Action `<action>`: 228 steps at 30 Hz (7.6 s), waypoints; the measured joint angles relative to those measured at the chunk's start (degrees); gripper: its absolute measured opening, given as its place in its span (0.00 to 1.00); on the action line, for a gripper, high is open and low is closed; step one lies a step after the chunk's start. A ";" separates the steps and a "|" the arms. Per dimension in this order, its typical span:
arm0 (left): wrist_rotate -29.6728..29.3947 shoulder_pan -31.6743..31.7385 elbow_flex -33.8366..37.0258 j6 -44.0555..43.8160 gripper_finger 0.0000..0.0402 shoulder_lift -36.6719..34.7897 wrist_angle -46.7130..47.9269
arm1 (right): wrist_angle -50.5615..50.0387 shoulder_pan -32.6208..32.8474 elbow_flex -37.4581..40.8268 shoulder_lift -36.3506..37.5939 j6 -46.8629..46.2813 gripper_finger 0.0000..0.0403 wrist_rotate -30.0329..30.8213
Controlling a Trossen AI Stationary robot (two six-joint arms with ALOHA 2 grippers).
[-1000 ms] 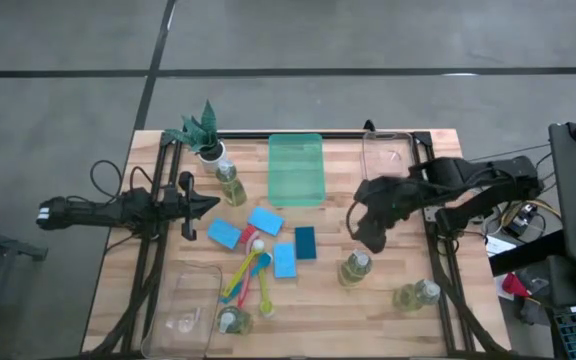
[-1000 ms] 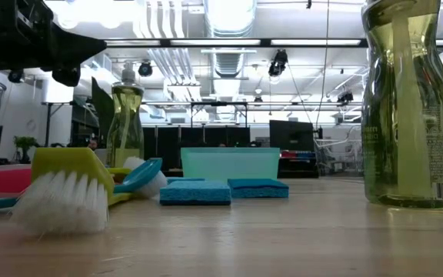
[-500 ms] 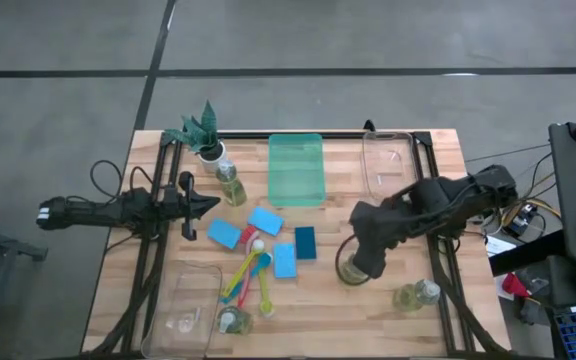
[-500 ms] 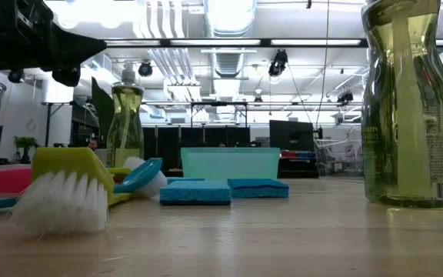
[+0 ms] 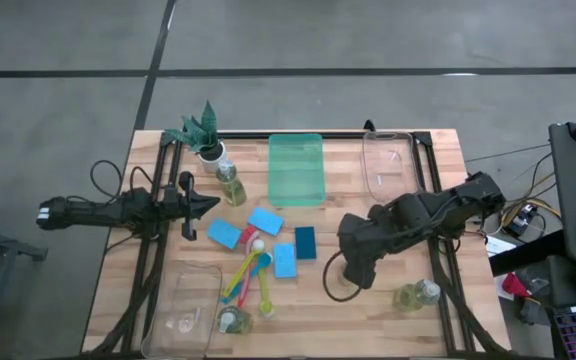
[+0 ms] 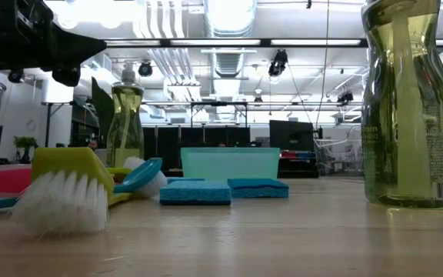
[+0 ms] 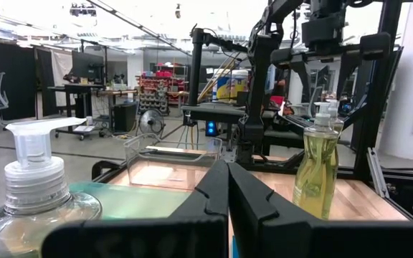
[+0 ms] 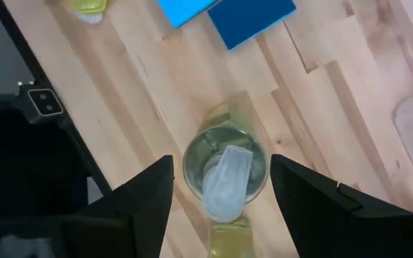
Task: Pick & Place Kitchen Sink Supplies
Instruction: Put the yellow soap dispenser into the top transparent bin
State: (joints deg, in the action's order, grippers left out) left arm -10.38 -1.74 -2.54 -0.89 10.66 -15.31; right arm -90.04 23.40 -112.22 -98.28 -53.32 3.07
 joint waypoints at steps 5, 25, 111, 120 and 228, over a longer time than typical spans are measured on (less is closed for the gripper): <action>0.01 -0.01 0.01 0.01 0.01 0.00 0.00 | 0.00 0.32 2.73 0.61 -1.65 0.57 0.15; -0.01 -0.02 0.02 -0.02 0.01 0.00 -0.01 | 0.46 1.62 11.29 0.61 -2.01 0.54 -1.77; -0.02 -0.02 0.00 -0.01 0.01 -0.02 0.00 | -0.05 -58.17 -5.30 10.69 24.33 0.27 4.82; -0.02 -0.01 0.01 -0.01 0.01 -0.02 0.00 | -0.02 -65.66 -4.44 13.91 26.34 0.27 6.16; 0.00 -0.01 0.00 0.00 0.01 -0.02 0.00 | 0.02 -75.05 15.82 30.12 39.72 0.39 -36.00</action>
State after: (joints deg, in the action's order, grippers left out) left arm -10.38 -1.75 -2.54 -0.89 10.64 -15.31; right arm -90.02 -51.65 -96.40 -68.16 -13.61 -32.93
